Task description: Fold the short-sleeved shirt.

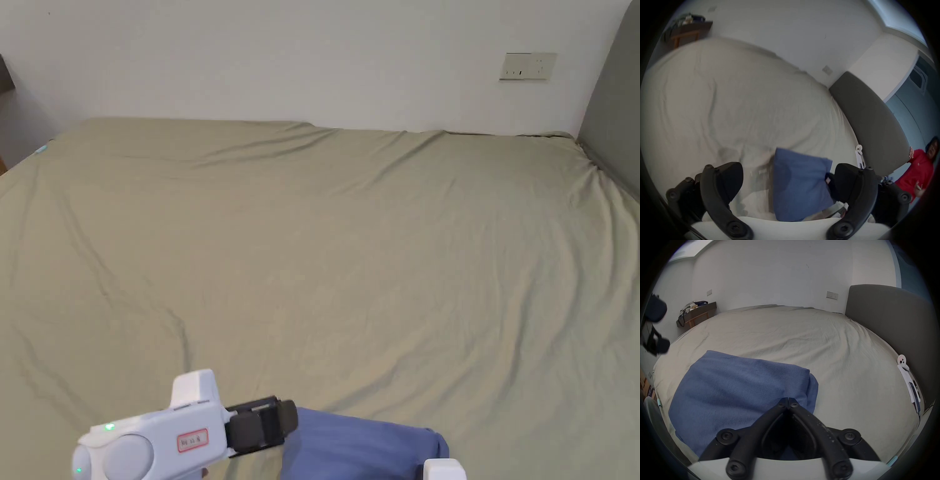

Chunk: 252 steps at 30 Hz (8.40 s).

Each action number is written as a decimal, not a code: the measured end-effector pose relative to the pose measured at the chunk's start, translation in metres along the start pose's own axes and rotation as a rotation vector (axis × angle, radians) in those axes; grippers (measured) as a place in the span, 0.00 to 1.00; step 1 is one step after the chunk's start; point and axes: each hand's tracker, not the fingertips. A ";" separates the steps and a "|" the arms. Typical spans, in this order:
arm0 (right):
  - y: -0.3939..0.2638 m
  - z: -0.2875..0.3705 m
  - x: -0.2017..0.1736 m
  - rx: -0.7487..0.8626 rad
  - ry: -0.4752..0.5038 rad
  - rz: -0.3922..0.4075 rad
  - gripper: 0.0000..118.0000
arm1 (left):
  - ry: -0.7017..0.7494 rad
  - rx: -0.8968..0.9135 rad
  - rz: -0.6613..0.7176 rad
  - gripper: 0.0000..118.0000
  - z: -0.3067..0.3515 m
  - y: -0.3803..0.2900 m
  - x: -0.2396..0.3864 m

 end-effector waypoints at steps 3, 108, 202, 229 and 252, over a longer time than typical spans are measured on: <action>0.000 0.001 0.002 0.002 0.006 -0.006 0.02 | -0.030 -0.063 0.052 0.97 -0.027 -0.013 -0.009; 0.222 0.204 0.061 0.725 -0.142 0.010 0.02 | 0.308 0.930 -0.564 0.00 0.121 0.061 0.139; 0.221 0.208 0.060 0.728 -0.173 -0.024 1.00 | 0.281 0.924 -0.494 1.00 0.124 0.068 0.126; 0.221 0.212 0.060 0.737 -0.173 -0.022 1.00 | 0.276 0.916 -0.498 1.00 0.125 0.066 0.125; 0.255 0.224 0.057 0.298 -0.322 -0.359 1.00 | 0.253 0.921 -0.491 1.00 0.133 0.067 0.127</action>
